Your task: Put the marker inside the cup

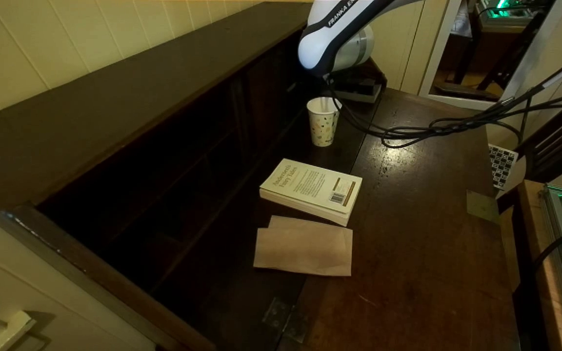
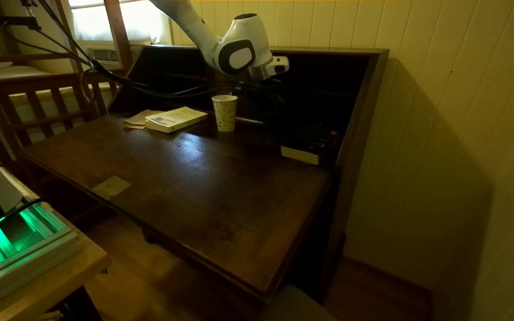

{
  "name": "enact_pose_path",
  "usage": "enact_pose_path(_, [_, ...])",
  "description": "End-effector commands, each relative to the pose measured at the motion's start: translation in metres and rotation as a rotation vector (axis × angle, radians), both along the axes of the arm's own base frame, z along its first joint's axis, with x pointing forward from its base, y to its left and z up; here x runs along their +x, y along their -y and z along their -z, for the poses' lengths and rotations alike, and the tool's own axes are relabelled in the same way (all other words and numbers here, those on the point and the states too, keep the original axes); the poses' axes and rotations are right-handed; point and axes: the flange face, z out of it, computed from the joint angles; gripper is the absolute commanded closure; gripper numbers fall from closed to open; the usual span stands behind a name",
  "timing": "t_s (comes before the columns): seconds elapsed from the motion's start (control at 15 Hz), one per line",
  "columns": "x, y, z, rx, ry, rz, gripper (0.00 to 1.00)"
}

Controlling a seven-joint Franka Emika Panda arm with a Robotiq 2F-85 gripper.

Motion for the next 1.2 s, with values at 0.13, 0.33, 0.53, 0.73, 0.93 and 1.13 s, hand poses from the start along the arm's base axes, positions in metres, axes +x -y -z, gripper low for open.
enact_pose_path(0.13, [-0.021, -0.017, -0.006, 0.027, -0.059, 0.021, 0.95])
enact_pose_path(0.33, [-0.032, -0.024, -0.011, 0.041, -0.084, 0.031, 0.95])
enact_pose_path(0.53, [-0.039, -0.035, -0.017, 0.052, -0.101, 0.04, 0.95])
enact_pose_path(0.73, [-0.045, -0.039, -0.023, 0.049, -0.111, 0.049, 0.95])
enact_pose_path(0.93, [-0.052, -0.04, -0.03, 0.031, -0.116, 0.045, 0.95])
enact_pose_path(1.13, [-0.064, -0.038, -0.041, 0.008, -0.126, 0.045, 0.95])
